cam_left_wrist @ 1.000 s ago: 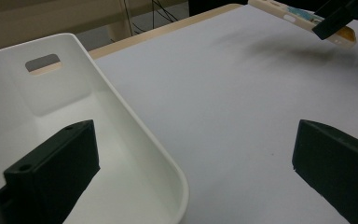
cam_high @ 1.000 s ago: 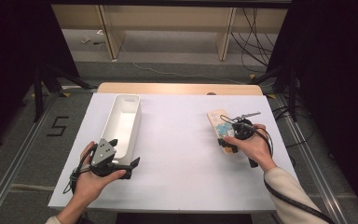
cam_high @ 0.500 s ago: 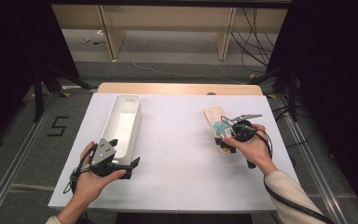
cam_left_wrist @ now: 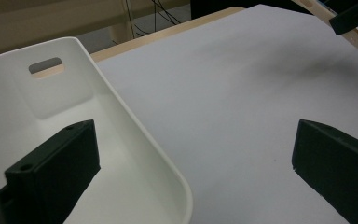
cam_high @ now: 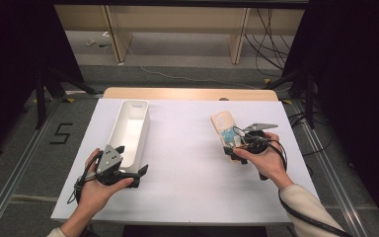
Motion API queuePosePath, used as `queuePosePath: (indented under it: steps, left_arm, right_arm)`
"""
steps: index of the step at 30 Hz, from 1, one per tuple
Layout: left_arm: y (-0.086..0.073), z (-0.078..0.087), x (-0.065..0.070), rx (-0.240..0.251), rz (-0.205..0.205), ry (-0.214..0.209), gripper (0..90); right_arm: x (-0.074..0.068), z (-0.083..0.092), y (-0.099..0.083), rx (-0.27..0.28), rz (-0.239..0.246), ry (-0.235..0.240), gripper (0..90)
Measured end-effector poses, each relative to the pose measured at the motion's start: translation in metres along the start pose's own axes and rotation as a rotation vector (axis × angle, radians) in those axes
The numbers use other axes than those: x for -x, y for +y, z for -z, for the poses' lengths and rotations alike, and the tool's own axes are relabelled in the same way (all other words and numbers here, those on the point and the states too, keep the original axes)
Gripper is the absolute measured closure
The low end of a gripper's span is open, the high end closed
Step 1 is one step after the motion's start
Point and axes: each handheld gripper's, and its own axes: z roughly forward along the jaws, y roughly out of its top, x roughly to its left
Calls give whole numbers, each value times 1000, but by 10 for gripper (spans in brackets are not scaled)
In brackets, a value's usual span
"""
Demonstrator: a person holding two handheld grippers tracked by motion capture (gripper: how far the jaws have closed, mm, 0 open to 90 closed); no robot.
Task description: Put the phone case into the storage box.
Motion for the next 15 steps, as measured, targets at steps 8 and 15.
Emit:
queuePosePath:
  steps: [8, 15]
  left_arm:
    - [17, -12, 9, 11, 1, -40, 8]
    - [38, -29, 17, 18, 6, -89, 24]
  right_arm:
    - [-13, 3, -3, 37, 39, 25, 121]
    - [-24, 6, -7, 67, 62, 53, 120]
